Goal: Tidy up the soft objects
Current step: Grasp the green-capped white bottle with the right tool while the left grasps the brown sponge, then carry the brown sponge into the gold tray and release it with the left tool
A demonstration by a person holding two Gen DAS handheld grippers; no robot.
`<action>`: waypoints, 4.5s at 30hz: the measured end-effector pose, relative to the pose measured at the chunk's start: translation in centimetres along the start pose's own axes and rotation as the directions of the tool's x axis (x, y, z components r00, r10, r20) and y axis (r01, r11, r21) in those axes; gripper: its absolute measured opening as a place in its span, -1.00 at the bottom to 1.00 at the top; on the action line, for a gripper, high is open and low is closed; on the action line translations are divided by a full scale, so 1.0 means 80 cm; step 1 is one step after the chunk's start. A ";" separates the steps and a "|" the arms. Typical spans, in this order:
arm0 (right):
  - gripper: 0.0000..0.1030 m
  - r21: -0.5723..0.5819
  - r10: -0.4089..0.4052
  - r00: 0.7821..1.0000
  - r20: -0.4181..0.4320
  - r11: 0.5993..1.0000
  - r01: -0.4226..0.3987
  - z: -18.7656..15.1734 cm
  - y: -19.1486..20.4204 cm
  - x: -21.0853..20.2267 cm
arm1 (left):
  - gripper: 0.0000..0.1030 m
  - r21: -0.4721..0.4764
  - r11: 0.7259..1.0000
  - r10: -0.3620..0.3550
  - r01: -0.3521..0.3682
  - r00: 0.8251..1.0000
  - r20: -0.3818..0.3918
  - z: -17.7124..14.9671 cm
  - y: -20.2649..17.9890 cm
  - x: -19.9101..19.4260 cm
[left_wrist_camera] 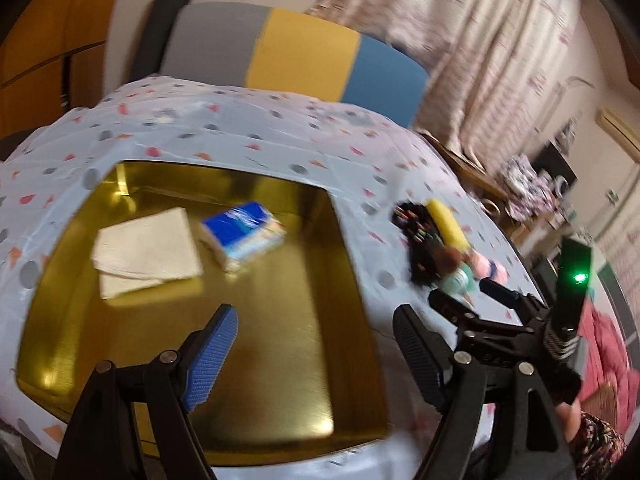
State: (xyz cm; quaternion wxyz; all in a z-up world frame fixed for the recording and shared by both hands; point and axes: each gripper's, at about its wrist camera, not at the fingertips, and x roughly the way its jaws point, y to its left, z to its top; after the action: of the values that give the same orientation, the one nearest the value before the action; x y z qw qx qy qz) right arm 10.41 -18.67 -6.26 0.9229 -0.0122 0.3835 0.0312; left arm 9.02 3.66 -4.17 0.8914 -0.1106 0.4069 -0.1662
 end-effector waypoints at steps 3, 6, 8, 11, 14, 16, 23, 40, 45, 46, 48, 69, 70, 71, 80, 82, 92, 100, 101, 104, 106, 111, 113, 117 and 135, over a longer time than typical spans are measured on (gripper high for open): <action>0.96 0.034 -0.044 0.999 -0.009 0.998 0.044 -0.029 -0.039 -0.006 | 0.57 0.036 0.998 -0.046 0.047 0.998 -0.036 -0.007 -0.032 0.009; 0.96 0.097 -0.085 0.996 -0.027 0.991 0.088 -0.053 -0.078 -0.008 | 0.58 0.085 0.994 -0.061 0.064 0.997 -0.042 -0.013 -0.063 0.014; 0.96 0.156 -0.109 0.993 -0.046 0.981 0.115 -0.062 -0.107 -0.007 | 0.58 0.120 0.990 -0.069 0.075 0.996 -0.051 -0.017 -0.084 0.019; 0.94 0.266 -0.134 0.990 -0.044 0.954 0.141 -0.060 -0.140 -0.007 | 0.58 0.138 0.987 -0.077 0.086 0.994 -0.071 -0.021 -0.102 0.029; 0.84 0.366 -0.151 0.988 -0.030 0.918 0.151 -0.048 -0.165 -0.006 | 0.58 0.147 0.985 -0.073 0.086 0.993 -0.092 -0.025 -0.115 0.037; 0.84 0.414 -0.175 0.984 -0.041 0.893 0.176 -0.033 -0.180 0.004 | 0.58 0.144 0.986 -0.073 0.086 0.993 -0.092 -0.027 -0.118 0.037; 0.78 0.510 -0.177 0.975 -0.133 0.831 0.220 0.000 -0.211 0.063 | 0.58 0.121 0.992 -0.032 0.040 0.997 -0.071 -0.025 -0.111 0.034; 0.34 0.345 -0.144 0.965 -0.221 0.914 0.215 -0.001 -0.202 0.115 | 0.58 0.110 0.993 -0.022 0.033 0.994 -0.103 -0.023 -0.115 0.052; 0.29 0.402 -0.090 0.977 -0.191 0.901 0.162 -0.028 -0.225 0.085 | 0.58 0.141 0.989 -0.021 0.037 0.993 -0.112 -0.015 -0.132 0.063; 0.29 0.411 -0.085 0.979 -0.186 0.898 0.156 -0.033 -0.229 0.079 | 0.58 0.149 0.988 -0.022 0.039 0.993 -0.117 -0.013 -0.136 0.066; 0.29 0.420 -0.078 0.982 -0.171 0.896 0.145 -0.043 -0.237 0.068 | 0.58 0.160 0.986 -0.028 0.050 0.991 -0.133 -0.010 -0.145 0.073; 0.30 0.492 -0.038 0.997 0.069 0.871 -0.001 -0.099 -0.255 0.033 | 0.58 0.398 0.915 0.029 0.068 0.972 -0.234 0.026 -0.280 0.234; 0.30 0.494 -0.037 0.997 0.072 0.870 -0.003 -0.100 -0.256 0.033 | 0.58 0.416 0.909 0.071 0.027 0.973 -0.219 0.028 -0.284 0.246; 0.30 0.494 -0.038 0.997 0.072 0.870 -0.003 -0.100 -0.255 0.033 | 0.58 0.425 0.905 0.092 0.008 0.973 -0.213 0.029 -0.285 0.254; 0.30 0.490 -0.044 0.996 0.075 0.872 0.001 -0.101 -0.255 0.033 | -0.14 0.447 0.893 0.077 0.052 0.961 -0.266 0.015 -0.275 0.295; 0.30 0.490 -0.043 0.996 0.077 0.871 0.000 -0.101 -0.255 0.033 | -0.17 0.437 0.898 0.062 0.052 0.968 -0.243 0.013 -0.271 0.283; 0.30 0.486 -0.047 0.996 0.075 0.874 0.005 -0.101 -0.255 0.033 | -0.17 0.224 0.964 -0.088 0.144 0.966 -0.242 -0.005 -0.211 0.216; 0.30 0.482 -0.051 0.996 0.072 0.876 0.010 -0.101 -0.254 0.033 | -0.17 0.094 0.979 -0.165 0.183 0.972 -0.167 -0.004 -0.153 0.138; 0.30 0.481 -0.053 0.996 0.071 0.877 0.012 -0.101 -0.253 0.033 | -0.17 0.077 0.980 -0.171 0.184 0.973 -0.155 0.000 -0.145 0.130; 0.30 0.477 -0.057 0.996 0.067 0.879 0.018 -0.100 -0.252 0.034 | -0.17 0.028 0.984 -0.172 0.176 0.980 -0.097 0.011 -0.119 0.096; 0.30 0.475 -0.059 0.996 0.065 0.880 0.021 -0.100 -0.252 0.034 | -0.17 0.007 0.987 -0.158 0.158 0.986 -0.056 0.017 -0.099 0.074; 0.30 0.471 -0.063 0.996 0.061 0.882 0.026 -0.099 -0.251 0.034 | -0.17 -0.028 0.999 -0.035 0.035 0.999 0.005 0.021 -0.039 0.036; 0.30 0.469 -0.065 0.996 0.059 0.882 0.030 -0.099 -0.250 0.035 | -0.17 -0.061 0.998 0.015 -0.015 1.000 0.010 0.020 -0.010 0.029; 0.30 0.466 -0.069 0.996 0.056 0.884 0.035 -0.098 -0.249 0.035 | -0.16 -0.140 0.984 0.109 -0.110 0.994 -0.009 0.016 0.048 0.025; 0.33 0.429 -0.104 0.994 0.021 0.899 0.085 -0.094 -0.240 0.039 | 0.08 -0.269 0.871 0.427 -0.410 0.904 0.004 0.013 0.169 -0.022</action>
State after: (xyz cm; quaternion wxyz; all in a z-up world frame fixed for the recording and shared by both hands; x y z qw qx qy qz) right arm 8.56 -38.04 -13.79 0.9117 0.1726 0.3597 -0.0982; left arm 11.52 16.84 -6.80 0.8960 -0.1417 0.4112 0.0896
